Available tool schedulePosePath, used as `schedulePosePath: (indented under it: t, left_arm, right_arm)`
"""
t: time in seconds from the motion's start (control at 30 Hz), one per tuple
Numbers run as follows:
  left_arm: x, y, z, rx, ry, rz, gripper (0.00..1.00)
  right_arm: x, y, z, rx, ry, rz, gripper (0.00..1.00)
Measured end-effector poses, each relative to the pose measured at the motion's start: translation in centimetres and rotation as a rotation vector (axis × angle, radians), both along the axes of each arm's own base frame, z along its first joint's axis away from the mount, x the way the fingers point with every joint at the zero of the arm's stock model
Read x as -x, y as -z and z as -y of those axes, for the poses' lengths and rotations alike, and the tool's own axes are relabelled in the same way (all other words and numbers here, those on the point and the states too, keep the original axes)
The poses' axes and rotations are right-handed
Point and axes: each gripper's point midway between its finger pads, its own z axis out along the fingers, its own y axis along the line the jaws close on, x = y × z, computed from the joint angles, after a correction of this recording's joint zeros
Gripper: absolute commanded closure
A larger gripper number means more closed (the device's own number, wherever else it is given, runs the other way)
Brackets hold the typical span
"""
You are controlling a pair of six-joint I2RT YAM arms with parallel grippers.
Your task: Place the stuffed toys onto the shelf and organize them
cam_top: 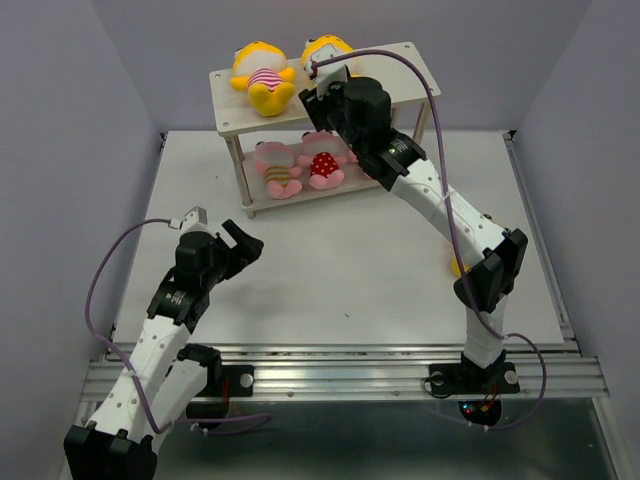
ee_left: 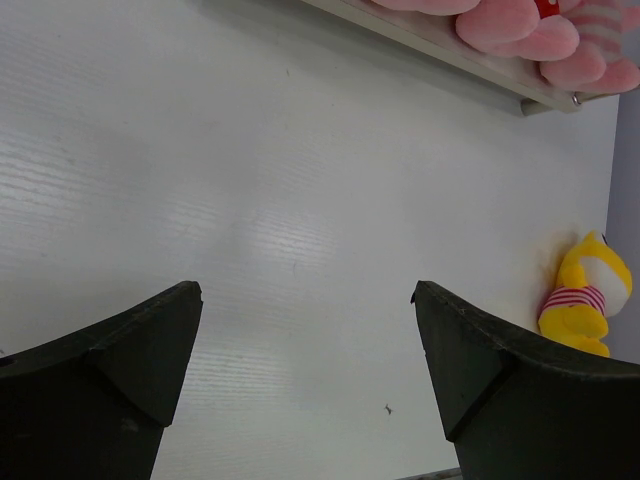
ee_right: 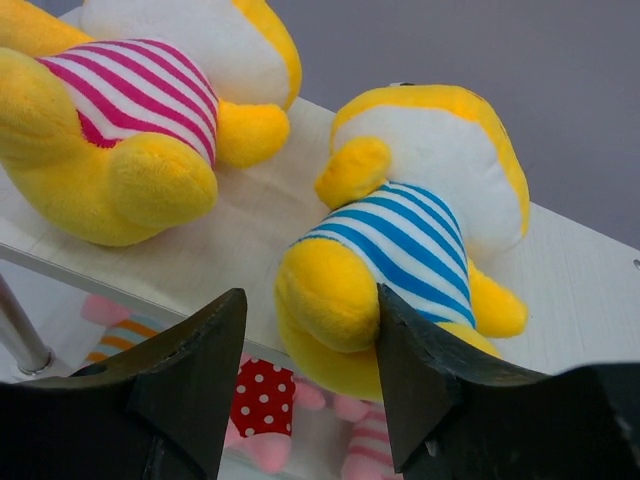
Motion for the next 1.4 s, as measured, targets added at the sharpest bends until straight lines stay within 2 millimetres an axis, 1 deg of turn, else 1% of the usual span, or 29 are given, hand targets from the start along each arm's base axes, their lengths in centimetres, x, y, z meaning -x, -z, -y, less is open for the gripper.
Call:
schedulePosePath:
  t: [0.03, 0.07, 0.13, 0.23, 0.27, 0.33, 0.37, 0.53, 0.63, 0.87, 1.0, 1.07, 1.23, 1.4]
  left_arm:
    - [0.0, 0.0, 0.0, 0.000, 0.000, 0.000, 0.01]
    - [0.0, 0.0, 0.0, 0.000, 0.000, 0.000, 0.01]
    - [0.0, 0.0, 0.0, 0.000, 0.000, 0.000, 0.01]
    - [0.0, 0.0, 0.0, 0.000, 0.000, 0.000, 0.01]
    - [0.0, 0.0, 0.0, 0.000, 0.000, 0.000, 0.01]
    - [0.0, 0.0, 0.0, 0.000, 0.000, 0.000, 0.01]
    - [0.0, 0.0, 0.0, 0.000, 0.000, 0.000, 0.01]
    - [0.0, 0.0, 0.0, 0.000, 0.001, 0.000, 0.01]
    - [0.0, 0.0, 0.0, 0.000, 0.001, 0.000, 0.01]
    - [0.0, 0.0, 0.1, -0.002, 0.005, 0.000, 0.01]
    - [0.0, 0.0, 0.1, -0.002, 0.006, 0.000, 0.01]
    - [0.0, 0.0, 0.1, -0.003, 0.007, 0.000, 0.01]
    - [0.0, 0.0, 0.1, -0.003, 0.010, 0.000, 0.01]
    - [0.1, 0.0, 0.1, -0.002, 0.011, 0.001, 0.01]
  right_arm:
    - [0.1, 0.0, -0.1, -0.002, 0.000, 0.000, 0.39]
    - [0.1, 0.0, -0.1, -0.005, 0.000, -0.001, 0.35]
    - [0.1, -0.1, -0.1, -0.009, 0.000, -0.001, 0.33]
    - [0.1, -0.1, -0.1, -0.015, 0.000, -0.001, 0.24]
    - [0.1, -0.1, -0.1, -0.017, 0.000, -0.002, 0.13]
    - [0.1, -0.1, -0.1, -0.024, 0.001, -0.005, 0.02]
    - [0.1, -0.2, -0.1, -0.024, 0.003, -0.003, 0.00]
    - [0.2, -0.6, 0.3, -0.039, 0.018, -0.002, 0.00]
    - [0.6, -1.5, 0.8, -0.054, 0.030, 0.009, 0.00]
    - [1.8, -4.8, 3.5, -0.121, 0.105, 0.066, 0.00]
    - [2.1, -5.3, 5.2, -0.147, 0.175, 0.073, 0.00]
    - [2.1, -5.1, 5.9, -0.150, 0.208, 0.072, 0.00]
    - [2.4, -2.5, 7.5, -0.111, 0.261, 0.028, 0.00]
    - [2.1, -0.6, 8.5, -0.089, 0.262, -0.008, 0.00]
